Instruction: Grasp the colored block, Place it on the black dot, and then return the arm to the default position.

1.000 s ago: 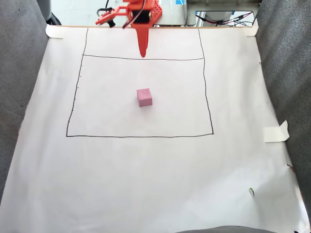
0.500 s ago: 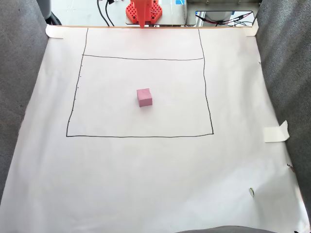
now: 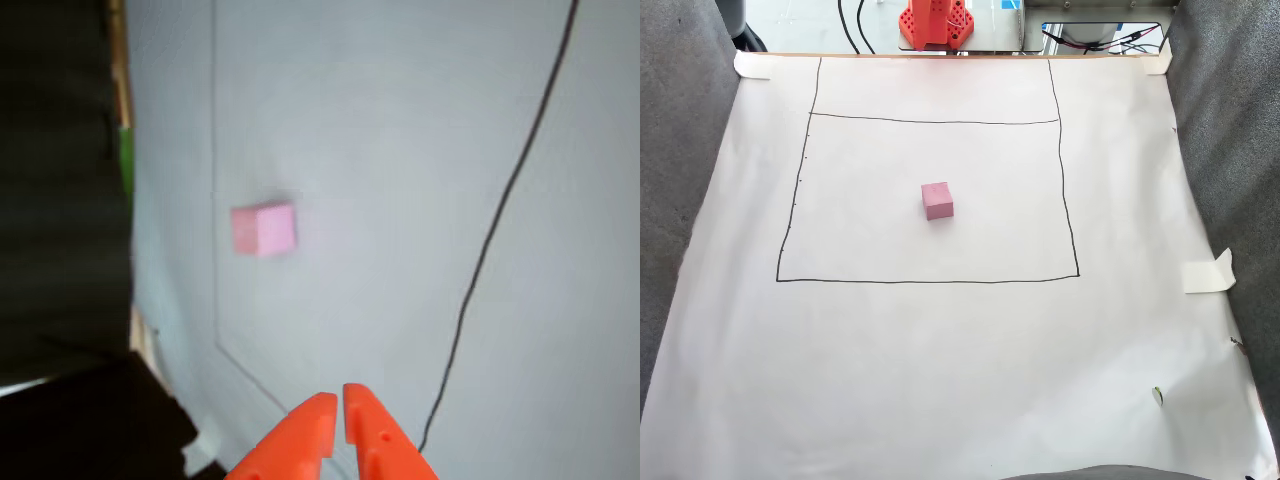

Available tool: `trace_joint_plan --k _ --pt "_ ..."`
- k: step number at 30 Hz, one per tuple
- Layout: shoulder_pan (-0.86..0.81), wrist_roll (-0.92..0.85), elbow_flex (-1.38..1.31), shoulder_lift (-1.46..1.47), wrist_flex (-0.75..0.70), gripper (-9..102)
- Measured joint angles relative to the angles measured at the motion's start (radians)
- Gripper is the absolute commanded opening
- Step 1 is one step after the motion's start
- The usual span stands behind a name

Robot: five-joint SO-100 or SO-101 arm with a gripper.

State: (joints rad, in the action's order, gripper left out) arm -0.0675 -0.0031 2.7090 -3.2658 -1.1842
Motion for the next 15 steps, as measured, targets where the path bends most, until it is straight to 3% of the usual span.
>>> trace_joint_plan --k 6,11,15 --pt "-0.006 -0.038 0.153 0.002 0.189 0" --pt "-0.023 -0.077 0.308 0.002 0.476 0" --pt "-0.005 -0.078 0.333 0.000 0.540 0"
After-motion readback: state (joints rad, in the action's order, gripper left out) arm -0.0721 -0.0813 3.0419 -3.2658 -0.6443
